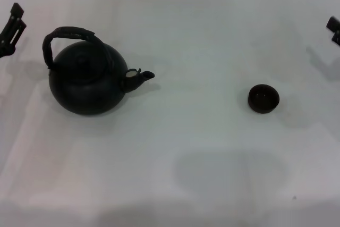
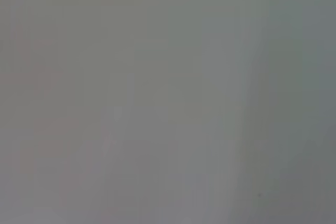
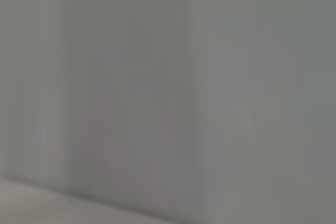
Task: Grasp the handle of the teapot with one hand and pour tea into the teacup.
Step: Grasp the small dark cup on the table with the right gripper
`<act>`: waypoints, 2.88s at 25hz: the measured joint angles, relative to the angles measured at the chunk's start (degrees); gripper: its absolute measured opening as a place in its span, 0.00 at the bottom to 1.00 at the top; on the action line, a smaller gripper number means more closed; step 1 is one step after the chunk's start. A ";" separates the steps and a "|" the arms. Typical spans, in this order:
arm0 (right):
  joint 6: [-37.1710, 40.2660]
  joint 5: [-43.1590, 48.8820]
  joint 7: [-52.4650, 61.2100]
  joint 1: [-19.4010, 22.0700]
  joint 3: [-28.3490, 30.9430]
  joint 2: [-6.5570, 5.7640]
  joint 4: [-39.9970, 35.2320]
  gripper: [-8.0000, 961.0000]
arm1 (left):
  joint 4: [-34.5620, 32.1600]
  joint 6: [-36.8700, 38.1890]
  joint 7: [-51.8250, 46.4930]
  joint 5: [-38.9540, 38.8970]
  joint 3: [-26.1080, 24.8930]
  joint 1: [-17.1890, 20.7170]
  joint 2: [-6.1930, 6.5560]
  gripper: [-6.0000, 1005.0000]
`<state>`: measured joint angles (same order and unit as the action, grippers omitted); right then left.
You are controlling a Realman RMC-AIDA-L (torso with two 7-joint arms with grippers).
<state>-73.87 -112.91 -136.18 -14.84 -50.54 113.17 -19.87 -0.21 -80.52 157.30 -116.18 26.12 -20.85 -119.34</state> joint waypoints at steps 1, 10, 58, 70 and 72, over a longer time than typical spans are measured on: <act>-0.25 2.38 2.23 0.32 0.00 -0.33 -1.78 0.80 | -0.01 0.00 0.00 0.00 -0.01 0.08 0.01 0.80; -7.74 19.45 19.28 1.14 0.36 -2.11 -16.07 0.81 | -0.14 0.01 0.03 -0.02 -0.02 0.53 0.24 0.80; 2.56 44.63 26.76 -5.27 -16.95 1.52 -23.65 0.87 | 0.18 -1.32 0.11 0.25 0.34 2.05 0.02 0.80; 3.47 44.38 26.83 -5.59 -18.72 1.61 -23.20 0.86 | 0.30 -1.39 0.11 0.25 0.34 2.09 -0.01 0.80; 3.48 44.28 26.87 -5.63 -18.72 1.65 -23.20 0.86 | 0.30 -1.39 0.11 0.25 0.33 2.12 -0.02 0.80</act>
<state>-70.40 -68.63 -109.32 -20.47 -69.26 114.83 -43.06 0.09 -81.92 157.41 -115.93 26.45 -18.73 -119.36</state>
